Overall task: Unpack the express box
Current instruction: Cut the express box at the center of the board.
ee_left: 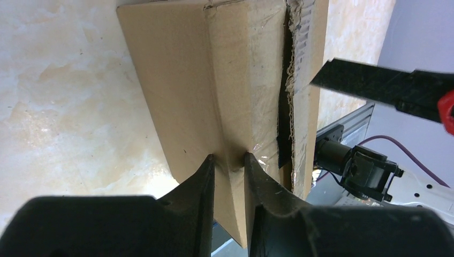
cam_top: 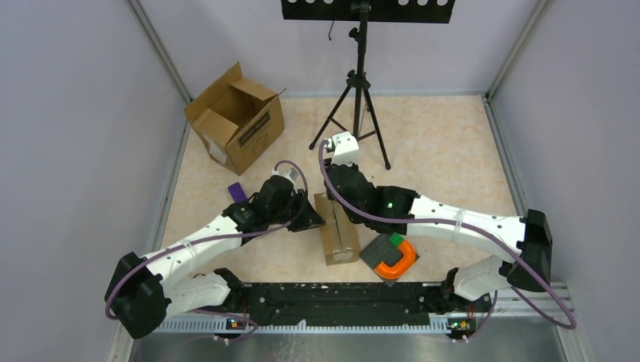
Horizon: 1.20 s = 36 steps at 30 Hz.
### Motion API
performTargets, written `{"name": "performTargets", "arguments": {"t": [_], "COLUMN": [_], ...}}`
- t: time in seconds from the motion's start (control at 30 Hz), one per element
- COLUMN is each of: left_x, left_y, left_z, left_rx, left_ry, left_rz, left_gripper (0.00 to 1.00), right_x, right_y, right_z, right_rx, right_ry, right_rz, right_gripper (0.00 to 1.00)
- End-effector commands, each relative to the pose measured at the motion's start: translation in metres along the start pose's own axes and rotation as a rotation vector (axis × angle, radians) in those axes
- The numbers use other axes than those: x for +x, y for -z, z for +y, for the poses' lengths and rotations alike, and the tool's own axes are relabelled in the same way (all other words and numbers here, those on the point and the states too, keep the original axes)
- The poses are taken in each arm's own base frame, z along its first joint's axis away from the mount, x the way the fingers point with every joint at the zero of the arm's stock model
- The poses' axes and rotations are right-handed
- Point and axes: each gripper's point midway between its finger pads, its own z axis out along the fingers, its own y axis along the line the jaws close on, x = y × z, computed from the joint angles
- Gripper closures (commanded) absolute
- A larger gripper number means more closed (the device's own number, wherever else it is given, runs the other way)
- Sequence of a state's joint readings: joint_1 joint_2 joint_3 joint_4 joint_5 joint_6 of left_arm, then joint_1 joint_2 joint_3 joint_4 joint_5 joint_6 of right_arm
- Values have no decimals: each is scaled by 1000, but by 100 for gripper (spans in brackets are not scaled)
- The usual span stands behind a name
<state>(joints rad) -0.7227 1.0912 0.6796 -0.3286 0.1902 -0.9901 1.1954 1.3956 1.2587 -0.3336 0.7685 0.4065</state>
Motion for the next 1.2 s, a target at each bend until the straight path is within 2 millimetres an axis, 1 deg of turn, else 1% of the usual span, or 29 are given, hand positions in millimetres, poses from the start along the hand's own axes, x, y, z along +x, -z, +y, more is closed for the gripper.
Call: {"name": "performTargets", "arguments": {"t": [0.0,0.13,0.27,0.4,0.53,0.63,0.73,0.87,0.93,1.17], "left_x": [4,5,5,5,6,6,6,5,6,8], "left_y": [-9,-10,-11,-10,-11,-11,-11,-11,-12,-13], "left_z": [20,20,21,21,24,25,25,25,26,26], "left_rx": [-67,-67,-67,-70,-77,-80,-82,-86,-89,-93], "left_ry": [12,10,9,7,8,7,10,9,9,7], "left_rz": [-10,-8,-7,-8,-8,-9,-12,-13,-9,-4], "left_gripper": [80,80,80,80,80,80,81,81,81,81], "right_x": [-30,-32,-28,-13,5,11,8,-12,-17,-21], "right_y": [-1,-3,-10,-16,-22,-24,-22,-15,-13,-13], "right_z": [2,4,8,8,7,0,-3,-4,-3,-2], "right_rx": [30,20,20,37,55,89,98,84,80,74], "right_ry": [-10,-3,25,51,79,89,86,61,63,64], "right_rz": [-113,-149,-151,-115,-79,-74,-86,-136,-147,-161], "right_gripper": [100,100,100,100,100,100,100,100,100,100]}}
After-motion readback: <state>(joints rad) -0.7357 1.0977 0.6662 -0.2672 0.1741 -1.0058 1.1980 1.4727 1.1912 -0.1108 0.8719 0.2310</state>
